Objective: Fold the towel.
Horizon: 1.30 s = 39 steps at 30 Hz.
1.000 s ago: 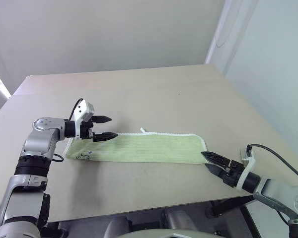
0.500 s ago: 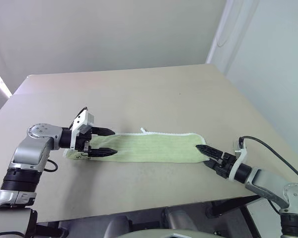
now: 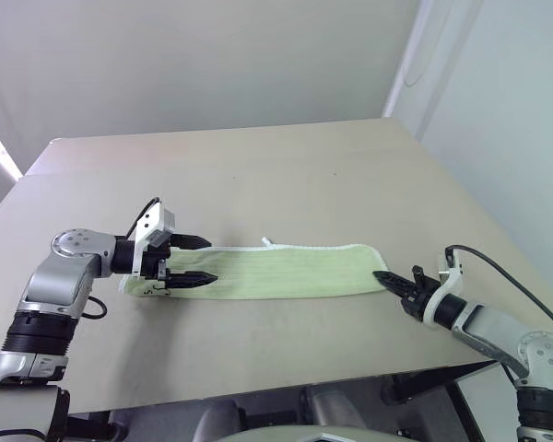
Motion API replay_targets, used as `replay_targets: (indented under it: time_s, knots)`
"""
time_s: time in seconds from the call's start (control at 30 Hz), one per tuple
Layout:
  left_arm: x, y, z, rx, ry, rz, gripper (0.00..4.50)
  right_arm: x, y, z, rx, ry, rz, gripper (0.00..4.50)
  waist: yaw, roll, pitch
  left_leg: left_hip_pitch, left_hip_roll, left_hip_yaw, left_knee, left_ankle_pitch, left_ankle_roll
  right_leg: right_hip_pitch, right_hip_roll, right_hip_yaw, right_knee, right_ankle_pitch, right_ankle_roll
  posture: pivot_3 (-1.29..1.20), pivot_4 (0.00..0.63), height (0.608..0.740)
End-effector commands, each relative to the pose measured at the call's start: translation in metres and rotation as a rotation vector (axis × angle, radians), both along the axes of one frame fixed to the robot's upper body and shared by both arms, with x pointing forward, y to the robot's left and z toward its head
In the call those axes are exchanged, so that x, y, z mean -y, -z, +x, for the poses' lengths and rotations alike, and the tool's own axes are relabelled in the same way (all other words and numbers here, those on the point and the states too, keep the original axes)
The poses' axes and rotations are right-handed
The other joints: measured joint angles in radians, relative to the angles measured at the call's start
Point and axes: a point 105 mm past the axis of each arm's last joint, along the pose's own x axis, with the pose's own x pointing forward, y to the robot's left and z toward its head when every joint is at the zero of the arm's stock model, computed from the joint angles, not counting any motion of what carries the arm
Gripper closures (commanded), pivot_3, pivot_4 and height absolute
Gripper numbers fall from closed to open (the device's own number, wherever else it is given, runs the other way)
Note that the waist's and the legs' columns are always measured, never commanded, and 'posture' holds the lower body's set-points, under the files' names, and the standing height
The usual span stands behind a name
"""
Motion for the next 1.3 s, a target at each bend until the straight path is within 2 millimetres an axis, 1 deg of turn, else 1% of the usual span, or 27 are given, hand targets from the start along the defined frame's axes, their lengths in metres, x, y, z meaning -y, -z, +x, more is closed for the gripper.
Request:
replay_targets:
  time_s: [0.03,0.17,0.2,0.27,0.33,0.37,0.5,0.57,0.6,0.67,0.77,0.83,0.9,1.07,1.17,1.3]
  knots:
    - [0.001,-0.02,0.013,0.065,-0.023,-0.037,0.0,0.03,-0.034,0.01,0.113,0.047,-0.091,4.48,0.004,0.001,0.0,0.0,0.0,0.0,0.0,0.0,0.0,0.0,0.0,0.0,0.0,0.0,0.0,0.0,0.0,0.712]
    - [-0.001,-0.018,0.015,0.076,-0.019,-0.013,0.0,0.052,-0.066,0.008,0.18,0.019,-0.174,4.48,0.002,0.002,0.001,-0.001,0.0,0.0,0.0,0.0,0.0,0.0,0.0,0.0,-0.002,0.0,0.001,0.0,0.0,0.712]
    - [-0.002,-0.017,0.016,0.076,-0.023,-0.012,0.0,0.058,-0.076,0.008,0.199,0.007,-0.218,4.48,0.003,0.002,0.001,-0.001,0.0,0.0,-0.001,0.0,0.0,0.0,0.0,0.0,-0.003,0.0,0.001,0.0,0.0,0.712]
    - [-0.003,-0.017,0.017,0.076,-0.029,-0.01,0.0,0.062,-0.091,0.007,0.219,-0.032,-0.291,4.48,0.0,0.002,0.001,-0.001,0.0,0.0,-0.002,0.0,0.001,0.0,0.001,0.0,-0.003,0.0,0.001,0.0,0.0,0.712]
    - [-0.004,-0.015,0.017,0.078,-0.03,-0.006,0.0,0.051,-0.105,0.005,0.243,-0.123,-0.347,4.48,-0.002,0.002,0.001,-0.001,0.0,0.0,-0.002,-0.001,0.001,0.0,0.001,0.0,-0.003,0.0,0.001,0.0,0.0,0.712]
    - [-0.003,-0.016,0.018,0.079,-0.03,-0.008,0.0,0.041,-0.11,0.005,0.261,-0.176,-0.37,4.48,-0.002,0.001,0.001,-0.001,0.0,0.0,-0.002,-0.001,0.001,0.0,0.001,0.0,-0.003,0.0,0.001,0.0,0.0,0.712]
    - [-0.002,-0.015,0.02,0.085,-0.035,-0.009,0.0,-0.012,-0.128,-0.001,0.362,-0.398,-0.378,4.48,-0.001,0.002,0.001,0.0,0.0,0.0,-0.002,-0.001,0.001,0.0,0.001,0.0,-0.003,0.0,0.001,0.0,0.0,0.712]
    - [-0.001,-0.016,0.021,0.089,-0.038,-0.01,0.0,-0.035,-0.126,-0.005,0.383,-0.497,-0.409,4.48,-0.001,0.001,0.001,0.0,0.0,0.0,-0.002,-0.001,0.001,0.0,0.001,0.0,-0.003,0.0,0.001,0.0,0.0,0.712]
    - [-0.002,-0.015,0.021,0.089,-0.039,-0.009,0.0,-0.046,-0.122,-0.008,0.388,-0.548,-0.435,4.48,0.0,0.001,0.001,0.0,0.0,0.0,-0.002,-0.001,0.001,0.0,0.001,0.0,-0.003,0.0,0.001,0.0,0.0,0.712]
    - [-0.003,-0.013,0.021,0.089,-0.045,0.001,0.0,-0.06,-0.113,-0.012,0.388,-0.619,-0.462,4.48,0.001,0.001,0.001,-0.001,0.0,-0.001,-0.002,-0.001,0.001,0.0,0.001,0.0,-0.005,0.0,0.001,0.0,0.0,0.712]
    - [-0.004,-0.011,0.019,0.088,-0.047,0.007,0.0,-0.073,-0.1,-0.015,0.401,-0.679,-0.493,4.48,0.006,0.001,0.001,-0.004,0.0,-0.001,-0.002,-0.001,0.002,-0.001,0.0,-0.001,-0.008,0.0,0.001,0.0,0.0,0.712]
    - [-0.004,-0.011,0.019,0.088,-0.05,0.007,0.0,-0.083,-0.091,-0.011,0.409,-0.695,-0.487,4.48,0.01,0.001,0.001,-0.006,0.0,-0.001,-0.002,-0.001,0.002,-0.002,-0.001,-0.001,-0.01,0.0,0.002,0.0,0.0,0.712]
    - [-0.004,-0.011,0.019,0.088,-0.053,0.005,0.0,-0.091,-0.087,-0.004,0.427,-0.682,-0.469,4.48,0.011,0.001,0.001,-0.008,0.0,-0.001,-0.002,-0.001,0.003,-0.003,-0.001,-0.001,-0.01,0.001,0.002,0.0,0.0,0.712]
    - [-0.004,-0.011,0.019,0.09,-0.055,0.006,0.0,-0.104,-0.077,0.003,0.443,-0.697,-0.477,4.48,0.021,0.001,0.001,-0.012,0.0,-0.001,0.0,-0.001,0.003,-0.007,0.0,-0.001,-0.008,0.001,0.003,0.0,0.0,0.712]
    - [-0.005,-0.011,0.018,0.091,-0.056,0.009,0.0,-0.112,-0.072,0.002,0.439,-0.72,-0.445,4.48,0.024,0.001,0.001,-0.012,0.0,-0.001,0.0,-0.001,0.003,-0.007,0.0,-0.002,-0.008,0.001,0.003,0.0,0.0,0.712]
    - [-0.008,-0.01,0.018,0.091,-0.067,0.015,0.0,-0.131,-0.052,-0.003,0.393,-0.782,-0.41,4.48,0.024,0.001,0.001,-0.013,0.0,-0.002,0.0,-0.001,0.003,-0.007,0.0,-0.002,-0.008,0.001,0.002,0.0,0.0,0.712]
